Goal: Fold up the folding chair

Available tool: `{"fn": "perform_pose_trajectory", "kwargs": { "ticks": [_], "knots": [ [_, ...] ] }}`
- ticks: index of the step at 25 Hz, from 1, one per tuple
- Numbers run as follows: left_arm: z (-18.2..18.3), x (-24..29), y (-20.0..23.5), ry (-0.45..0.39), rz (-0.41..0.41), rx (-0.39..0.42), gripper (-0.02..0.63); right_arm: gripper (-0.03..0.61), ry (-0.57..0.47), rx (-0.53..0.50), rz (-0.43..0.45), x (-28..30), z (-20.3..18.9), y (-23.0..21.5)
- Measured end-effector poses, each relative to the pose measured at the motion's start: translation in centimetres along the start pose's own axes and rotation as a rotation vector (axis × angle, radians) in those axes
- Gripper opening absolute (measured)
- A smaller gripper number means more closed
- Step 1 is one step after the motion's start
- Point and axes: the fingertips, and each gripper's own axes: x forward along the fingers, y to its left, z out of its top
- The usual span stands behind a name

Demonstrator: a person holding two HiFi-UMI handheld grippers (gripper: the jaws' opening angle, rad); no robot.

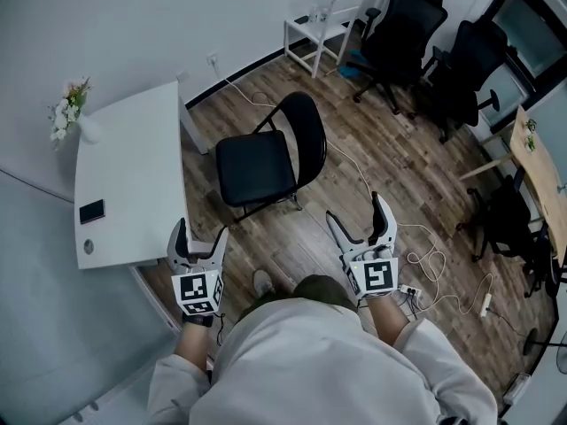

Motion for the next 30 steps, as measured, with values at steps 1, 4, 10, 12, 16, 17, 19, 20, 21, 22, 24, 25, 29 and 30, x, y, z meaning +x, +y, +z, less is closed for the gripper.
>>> {"fn": "perform_pose_trajectory", "kwargs": {
  "ticks": [1, 4, 10, 12, 16, 17, 19, 20, 21, 22, 24, 25, 29, 30],
  "knots": [
    [-0.2, 0.8, 0.4, 0.01, 0.0, -0.003, 0.413, 0.431, 0.003, 0.001, -0.003, 0.9, -0.1, -0.2],
    [-1.0, 3.1, 1.2, 0.045, 0.005, -0.014, 0.413, 0.431, 0.017, -0.002, 0.002, 3.3, -0.8, -1.1],
    [-2.2, 10.1, 2.0, 0.115, 0.039, -0.015, 0.413, 0.43, 0.056, 0.028, 0.019, 10.3, -4.3, -5.4],
    [-2.8, 12.7, 2.2, 0.15, 0.055, -0.024, 0.413, 0.43, 0.07, 0.037, 0.043, 13.3, -5.5, -6.9],
    [-4.4, 18.0, 2.4, 0.213, 0.07, -0.082, 0.413, 0.43, 0.086, 0.035, 0.088, 18.8, -6.9, -10.1],
    [-4.7, 19.3, 2.7, 0.227, 0.076, -0.088, 0.413, 0.43, 0.095, 0.034, 0.099, 20.3, -7.3, -10.8],
    [-5.4, 21.8, 3.0, 0.257, 0.085, -0.094, 0.413, 0.43, 0.115, 0.032, 0.12, 23.3, -8.3, -12.0],
    [-5.8, 22.9, 3.2, 0.272, 0.087, -0.099, 0.413, 0.43, 0.126, 0.031, 0.126, 24.6, -8.8, -12.5],
    [-6.3, 23.8, 3.4, 0.286, 0.087, -0.105, 0.413, 0.43, 0.137, 0.03, 0.129, 25.8, -9.4, -12.8],
    [-7.0, 24.7, 3.9, 0.299, 0.084, -0.11, 0.413, 0.43, 0.149, 0.03, 0.129, 27.0, -10.0, -12.9],
    [-8.7, 26.6, 5.2, 0.325, 0.074, -0.119, 0.413, 0.43, 0.173, 0.026, 0.121, 29.6, -11.5, -12.8],
    [-9.7, 27.6, 5.9, 0.341, 0.067, -0.127, 0.413, 0.43, 0.188, 0.021, 0.118, 31.0, -12.3, -12.8],
    [-14.6, 31.6, 8.2, 0.427, 0.038, -0.176, 0.413, 0.43, 0.276, 0.005, 0.117, 36.1, -16.5, -13.1],
    [-16.0, 32.5, 8.6, 0.453, 0.03, -0.189, 0.413, 0.43, 0.305, 0.006, 0.117, 37.2, -17.7, -13.3]
  ]
}}
